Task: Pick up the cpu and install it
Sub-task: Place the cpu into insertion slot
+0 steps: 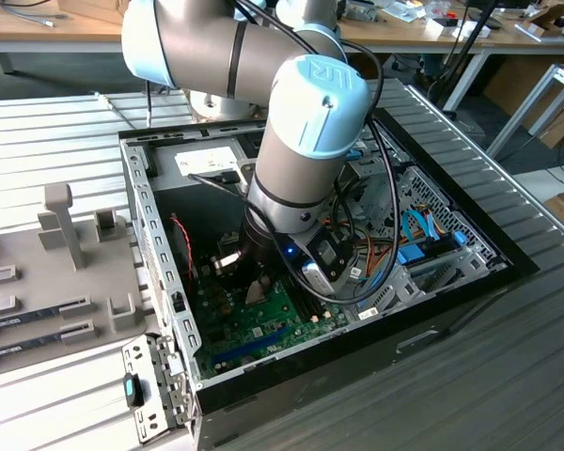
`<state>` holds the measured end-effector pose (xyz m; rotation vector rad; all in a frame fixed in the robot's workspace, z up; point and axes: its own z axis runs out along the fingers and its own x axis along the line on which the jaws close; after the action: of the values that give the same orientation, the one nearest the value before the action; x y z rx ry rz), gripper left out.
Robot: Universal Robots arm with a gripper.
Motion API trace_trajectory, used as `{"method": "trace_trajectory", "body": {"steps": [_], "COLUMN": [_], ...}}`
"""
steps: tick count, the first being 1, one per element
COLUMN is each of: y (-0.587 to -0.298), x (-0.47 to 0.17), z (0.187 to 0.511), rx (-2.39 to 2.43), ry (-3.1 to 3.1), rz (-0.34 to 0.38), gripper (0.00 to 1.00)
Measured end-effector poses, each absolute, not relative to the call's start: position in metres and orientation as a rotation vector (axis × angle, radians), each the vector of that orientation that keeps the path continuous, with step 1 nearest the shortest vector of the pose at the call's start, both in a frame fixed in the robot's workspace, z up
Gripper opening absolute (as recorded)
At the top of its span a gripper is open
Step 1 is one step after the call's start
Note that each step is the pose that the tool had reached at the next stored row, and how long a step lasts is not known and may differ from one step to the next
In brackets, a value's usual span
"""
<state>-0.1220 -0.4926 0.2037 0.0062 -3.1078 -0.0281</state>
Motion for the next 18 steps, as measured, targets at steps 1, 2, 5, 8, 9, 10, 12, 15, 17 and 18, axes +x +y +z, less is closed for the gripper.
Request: {"method": "trace_trajectory", "body": {"steps": [1, 2, 5, 8, 9, 10, 12, 15, 17, 18], "y": [-0.4926, -0.4926, -0.4928, -0.4929, -0.4929, -0.4929, -0.4941, -0.4945, -0.4945, -0.4945], "x": [-0.1220, -0.1220, -0.1220, -0.1221, -0.1221, -0.1221, -0.1221, -0.1221, -0.1221, -0.1221], "z": [0.2037, 0.2036, 0.2024, 0.2017, 0.2015, 0.2013, 0.2010, 0.2010, 0.2010, 0.2010], "rx": [0.006, 0.006, 0.006, 0.006, 0.006, 0.006, 0.006, 0.005, 0.005, 0.005], "ry": [-3.108, -3.108, -3.108, -3.108, -3.108, -3.108, -3.108, -3.108, -3.108, -3.108], "rz": [-0.028, -0.028, -0.029, -0.029, -0.029, -0.029, -0.029, -0.029, -0.029, -0.029], "gripper": [0.42, 0.42, 0.42, 0.42, 0.42, 0.42, 0.42, 0.42, 0.42, 0.42]}}
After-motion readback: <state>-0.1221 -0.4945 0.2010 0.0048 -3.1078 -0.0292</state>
